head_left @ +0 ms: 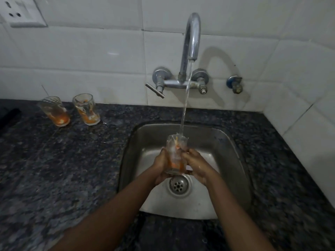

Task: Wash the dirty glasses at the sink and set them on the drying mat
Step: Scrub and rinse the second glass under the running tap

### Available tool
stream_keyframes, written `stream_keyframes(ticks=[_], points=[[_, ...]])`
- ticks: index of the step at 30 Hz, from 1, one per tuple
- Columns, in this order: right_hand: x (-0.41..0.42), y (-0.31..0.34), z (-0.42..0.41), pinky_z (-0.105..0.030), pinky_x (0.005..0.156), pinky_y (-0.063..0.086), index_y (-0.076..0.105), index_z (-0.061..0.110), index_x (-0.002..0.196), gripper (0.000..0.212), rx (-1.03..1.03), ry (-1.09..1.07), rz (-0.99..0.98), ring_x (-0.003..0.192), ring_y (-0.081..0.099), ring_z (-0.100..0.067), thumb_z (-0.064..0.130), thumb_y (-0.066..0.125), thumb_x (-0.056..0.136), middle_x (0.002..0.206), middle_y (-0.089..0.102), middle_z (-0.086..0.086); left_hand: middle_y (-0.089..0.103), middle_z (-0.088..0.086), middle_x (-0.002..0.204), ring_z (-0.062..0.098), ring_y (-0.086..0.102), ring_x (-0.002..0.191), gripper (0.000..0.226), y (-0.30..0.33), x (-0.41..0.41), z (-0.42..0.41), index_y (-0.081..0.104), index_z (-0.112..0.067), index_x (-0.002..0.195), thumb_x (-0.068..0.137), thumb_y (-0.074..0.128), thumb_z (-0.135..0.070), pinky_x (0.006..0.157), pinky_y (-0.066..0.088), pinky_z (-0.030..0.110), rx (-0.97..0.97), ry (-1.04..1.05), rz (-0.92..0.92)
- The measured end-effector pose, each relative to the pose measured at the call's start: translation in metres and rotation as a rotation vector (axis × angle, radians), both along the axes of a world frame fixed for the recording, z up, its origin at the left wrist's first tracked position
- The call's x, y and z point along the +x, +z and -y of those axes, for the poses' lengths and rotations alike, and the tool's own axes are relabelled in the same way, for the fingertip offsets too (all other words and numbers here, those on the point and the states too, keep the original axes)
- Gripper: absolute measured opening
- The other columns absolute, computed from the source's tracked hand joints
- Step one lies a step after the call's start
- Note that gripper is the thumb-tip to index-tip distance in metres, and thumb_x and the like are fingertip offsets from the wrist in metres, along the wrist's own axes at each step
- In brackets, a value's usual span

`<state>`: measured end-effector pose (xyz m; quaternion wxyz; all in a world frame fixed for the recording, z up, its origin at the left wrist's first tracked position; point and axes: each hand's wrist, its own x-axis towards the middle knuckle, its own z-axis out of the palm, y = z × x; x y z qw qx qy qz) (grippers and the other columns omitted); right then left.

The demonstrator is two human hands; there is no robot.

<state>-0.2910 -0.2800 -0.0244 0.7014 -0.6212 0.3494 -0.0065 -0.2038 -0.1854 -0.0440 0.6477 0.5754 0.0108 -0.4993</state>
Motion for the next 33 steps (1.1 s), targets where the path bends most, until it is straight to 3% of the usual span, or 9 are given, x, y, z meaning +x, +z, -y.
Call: stream_keyframes(ticks=[7, 10, 13, 17, 21, 25, 27, 29, 33], points=[[-0.006, -0.005, -0.005, -0.031, 0.065, 0.056, 0.048, 0.022, 0.122, 0.051, -0.005, -0.014, 0.167, 0.1, 0.065, -0.019, 0.024, 0.074, 0.077, 0.121, 0.06, -0.004, 0.067, 0.009, 0.09, 0.02, 0.063, 0.079, 0.028, 0.004, 0.007, -0.003, 0.061, -0.01, 0.098, 0.098, 0.034, -0.016, 0.07, 0.052, 0.033, -0.098, -0.025, 0.105], [-0.008, -0.007, 0.0, -0.028, 0.072, 0.054, 0.046, 0.023, 0.125, 0.061, -0.131, 0.005, 0.209, 0.104, 0.061, -0.017, 0.01, 0.077, 0.074, 0.124, 0.057, -0.003, 0.06, 0.009, 0.104, 0.015, 0.058, 0.088, 0.03, 0.015, 0.011, -0.005, 0.052, -0.01, 0.111, 0.092, 0.037, 0.006, 0.077, 0.048, 0.026, -0.092, 0.146, 0.365], [-0.011, -0.004, 0.006, -0.034, 0.087, 0.053, 0.044, 0.024, 0.129, 0.07, -0.224, 0.01, 0.218, 0.106, 0.057, -0.012, 0.006, 0.078, 0.071, 0.123, 0.054, 0.003, 0.058, 0.01, 0.119, 0.013, 0.054, 0.109, 0.049, 0.027, 0.017, -0.017, 0.053, -0.004, 0.118, 0.08, 0.035, 0.022, 0.089, 0.046, 0.018, -0.051, 0.189, 0.838], [-0.009, 0.003, 0.011, -0.018, 0.081, 0.05, 0.039, 0.024, 0.13, 0.072, -0.342, 0.08, 0.232, 0.098, 0.054, -0.003, 0.008, 0.078, 0.072, 0.111, 0.052, 0.015, 0.056, 0.003, 0.128, 0.014, 0.04, 0.13, 0.065, 0.036, 0.019, -0.028, 0.062, -0.013, 0.114, 0.062, 0.04, 0.021, 0.11, 0.028, 0.036, 0.055, -0.066, 1.459], [-0.002, 0.008, 0.016, -0.006, 0.065, 0.049, 0.031, 0.016, 0.139, 0.078, -0.471, 0.101, 0.262, 0.096, 0.053, -0.003, 0.0, 0.073, 0.076, 0.127, 0.049, -0.002, 0.041, 0.011, 0.146, 0.016, 0.016, 0.143, 0.066, 0.035, 0.026, -0.025, 0.053, -0.014, 0.127, 0.065, 0.048, 0.01, 0.109, 0.006, 0.036, 0.151, -0.393, 1.71], [-0.002, 0.009, 0.027, -0.022, 0.097, 0.039, 0.025, 0.019, 0.145, 0.083, -0.807, 0.169, 0.202, 0.125, 0.038, -0.01, 0.006, 0.072, 0.078, 0.146, 0.034, -0.005, 0.037, -0.003, 0.15, 0.007, -0.025, 0.137, 0.069, 0.038, 0.054, -0.021, 0.038, -0.024, 0.139, 0.076, 0.049, 0.001, 0.113, -0.012, 0.05, 0.379, -0.765, 1.938], [0.0, 0.008, 0.035, -0.034, 0.109, 0.035, 0.025, 0.017, 0.146, 0.082, -0.902, 0.192, 0.191, 0.134, 0.035, -0.021, 0.007, 0.072, 0.079, 0.148, 0.033, -0.009, 0.037, -0.005, 0.15, 0.013, -0.028, 0.139, 0.069, 0.039, 0.058, -0.011, 0.037, -0.027, 0.14, 0.077, 0.051, -0.001, 0.111, -0.016, 0.051, 0.451, -0.834, 1.901], [0.005, 0.011, 0.043, -0.044, 0.112, 0.033, 0.026, 0.015, 0.145, 0.081, -0.936, 0.181, 0.187, 0.136, 0.033, -0.027, 0.005, 0.071, 0.079, 0.148, 0.033, -0.012, 0.035, -0.002, 0.151, 0.021, -0.016, 0.145, 0.068, 0.045, 0.054, 0.006, 0.04, -0.026, 0.138, 0.076, 0.052, -0.001, 0.113, -0.009, 0.055, 0.506, -0.819, 1.644], [0.02, 0.022, 0.054, -0.045, 0.111, 0.032, 0.03, 0.009, 0.144, 0.073, -1.04, 0.177, 0.197, 0.136, 0.035, -0.03, -0.004, 0.063, 0.08, 0.146, 0.036, -0.016, 0.058, 0.014, 0.12, 0.029, 0.05, 0.118, 0.059, 0.068, 0.043, 0.033, 0.058, -0.005, 0.119, 0.066, 0.054, 0.02, 0.098, 0.043, 0.048, 0.123, -0.688, 0.912]])
